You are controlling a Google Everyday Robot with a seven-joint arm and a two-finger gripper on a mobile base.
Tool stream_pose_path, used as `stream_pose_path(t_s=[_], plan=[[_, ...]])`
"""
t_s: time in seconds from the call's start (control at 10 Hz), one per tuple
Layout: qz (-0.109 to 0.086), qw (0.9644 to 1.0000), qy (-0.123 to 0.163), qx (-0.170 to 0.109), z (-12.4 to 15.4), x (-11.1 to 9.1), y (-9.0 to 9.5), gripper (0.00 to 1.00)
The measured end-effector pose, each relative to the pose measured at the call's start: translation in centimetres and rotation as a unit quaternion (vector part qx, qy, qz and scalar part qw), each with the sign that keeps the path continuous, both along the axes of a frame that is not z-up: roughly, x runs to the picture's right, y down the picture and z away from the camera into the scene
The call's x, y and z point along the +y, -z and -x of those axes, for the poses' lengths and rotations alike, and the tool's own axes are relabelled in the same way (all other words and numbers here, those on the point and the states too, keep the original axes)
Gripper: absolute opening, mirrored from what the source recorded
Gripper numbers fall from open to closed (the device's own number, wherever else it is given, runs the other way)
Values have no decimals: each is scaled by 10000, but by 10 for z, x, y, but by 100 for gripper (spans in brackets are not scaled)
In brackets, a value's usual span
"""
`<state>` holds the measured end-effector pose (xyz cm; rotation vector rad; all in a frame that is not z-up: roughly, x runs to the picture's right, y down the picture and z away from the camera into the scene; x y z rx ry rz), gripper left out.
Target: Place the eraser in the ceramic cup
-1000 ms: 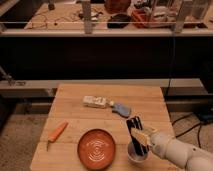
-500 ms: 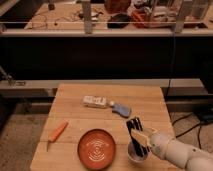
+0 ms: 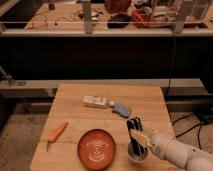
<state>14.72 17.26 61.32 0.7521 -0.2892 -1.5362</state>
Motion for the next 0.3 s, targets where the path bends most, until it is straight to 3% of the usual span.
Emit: stream_pose_path(t_s=[0.3], plan=[[10, 10000, -71, -40, -1, 0, -2, 80]])
